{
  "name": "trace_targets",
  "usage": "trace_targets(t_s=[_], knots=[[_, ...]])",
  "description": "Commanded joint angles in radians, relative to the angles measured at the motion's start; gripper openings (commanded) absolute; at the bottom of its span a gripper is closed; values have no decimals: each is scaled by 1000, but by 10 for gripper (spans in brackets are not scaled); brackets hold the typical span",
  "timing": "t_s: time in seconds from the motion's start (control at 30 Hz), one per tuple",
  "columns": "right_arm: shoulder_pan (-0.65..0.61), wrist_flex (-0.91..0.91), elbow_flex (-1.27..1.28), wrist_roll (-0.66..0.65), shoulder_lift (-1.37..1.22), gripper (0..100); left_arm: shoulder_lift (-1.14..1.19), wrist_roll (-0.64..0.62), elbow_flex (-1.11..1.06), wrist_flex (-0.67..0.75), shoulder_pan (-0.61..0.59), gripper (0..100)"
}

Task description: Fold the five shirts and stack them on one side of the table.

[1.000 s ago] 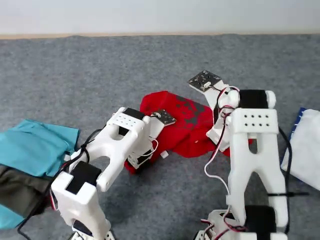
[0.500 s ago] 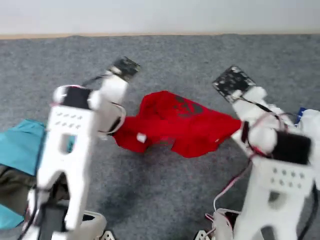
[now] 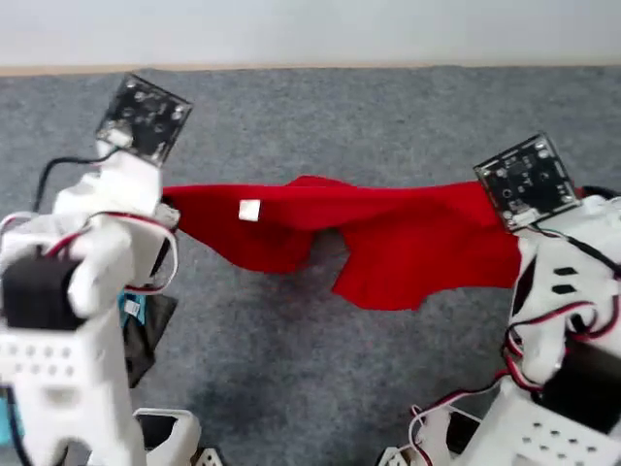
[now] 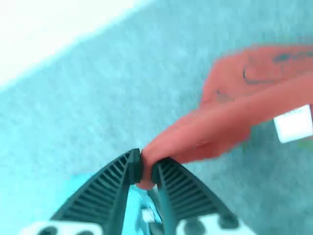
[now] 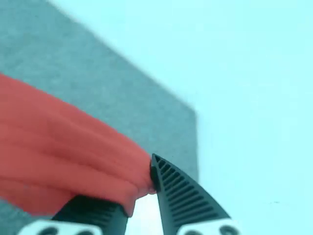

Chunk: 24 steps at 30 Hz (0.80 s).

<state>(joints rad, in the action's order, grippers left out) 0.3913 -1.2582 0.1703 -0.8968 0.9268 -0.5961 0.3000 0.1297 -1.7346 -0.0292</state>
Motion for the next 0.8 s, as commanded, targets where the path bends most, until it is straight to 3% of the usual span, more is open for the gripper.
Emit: trace_targets(t_s=[0.0,0.33,0.57,0.77], knots=[[44,71,-52,-8,22,10,-44,-9,125,-17,-20,5],[44,321,-52,-9,140,10,-52,-3,499,49,-28,5],[45,449,-52,-17,229,10,-55,-2,604,-8,-28,5],[45,449,-52,-114,308,10,-104,-2,625,-20,-28,5]])
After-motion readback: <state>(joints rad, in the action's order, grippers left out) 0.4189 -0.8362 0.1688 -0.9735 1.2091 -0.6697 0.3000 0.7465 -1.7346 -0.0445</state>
